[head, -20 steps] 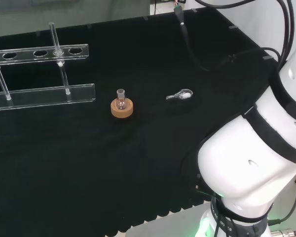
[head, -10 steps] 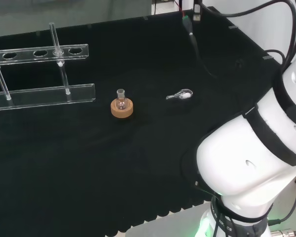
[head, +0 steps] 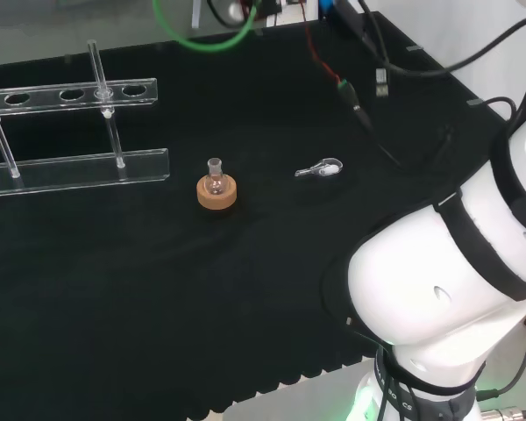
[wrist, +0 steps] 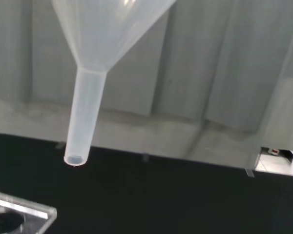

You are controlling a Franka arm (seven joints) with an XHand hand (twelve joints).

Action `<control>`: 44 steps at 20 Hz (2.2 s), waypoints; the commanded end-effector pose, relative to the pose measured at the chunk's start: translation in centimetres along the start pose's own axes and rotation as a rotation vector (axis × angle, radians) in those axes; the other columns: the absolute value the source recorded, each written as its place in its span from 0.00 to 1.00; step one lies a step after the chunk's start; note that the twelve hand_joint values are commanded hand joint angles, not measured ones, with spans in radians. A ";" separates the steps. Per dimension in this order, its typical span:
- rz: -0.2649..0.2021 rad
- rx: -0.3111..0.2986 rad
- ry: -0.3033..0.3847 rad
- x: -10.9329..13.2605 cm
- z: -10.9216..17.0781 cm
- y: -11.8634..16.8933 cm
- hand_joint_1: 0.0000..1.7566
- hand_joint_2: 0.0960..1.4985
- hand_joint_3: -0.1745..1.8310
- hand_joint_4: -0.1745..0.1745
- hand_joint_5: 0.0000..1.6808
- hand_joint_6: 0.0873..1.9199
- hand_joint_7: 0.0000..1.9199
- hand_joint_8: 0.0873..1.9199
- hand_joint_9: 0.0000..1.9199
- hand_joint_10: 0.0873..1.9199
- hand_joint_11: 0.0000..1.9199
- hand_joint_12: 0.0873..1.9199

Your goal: Place the funnel on the round-bottom flask.

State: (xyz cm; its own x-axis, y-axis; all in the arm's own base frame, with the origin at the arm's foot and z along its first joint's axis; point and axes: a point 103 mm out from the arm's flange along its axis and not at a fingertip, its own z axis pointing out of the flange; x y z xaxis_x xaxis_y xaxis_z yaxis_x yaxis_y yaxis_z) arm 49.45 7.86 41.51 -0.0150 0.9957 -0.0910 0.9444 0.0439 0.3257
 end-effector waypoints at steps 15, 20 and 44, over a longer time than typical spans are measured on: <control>-0.004 0.081 -0.074 2.8 12.1 -4.0 0.70 0.40 0.37 0.00 0.85 0.14 0.88 0.45 0.97 0.43 0.90 0.46; -0.022 0.086 -0.059 3.8 12.2 -5.2 0.70 0.40 0.37 0.00 0.85 0.14 0.89 0.45 0.97 0.43 0.90 0.46; 0.030 0.101 -0.113 2.6 20.3 -8.5 0.70 0.40 0.38 0.00 0.85 0.14 0.89 0.45 0.97 0.43 0.90 0.47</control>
State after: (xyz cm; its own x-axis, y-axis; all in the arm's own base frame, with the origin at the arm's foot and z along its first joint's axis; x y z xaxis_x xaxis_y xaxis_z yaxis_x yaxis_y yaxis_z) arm 47.67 8.82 20.29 0.0291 0.9826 -0.1833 0.9705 0.0161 0.2404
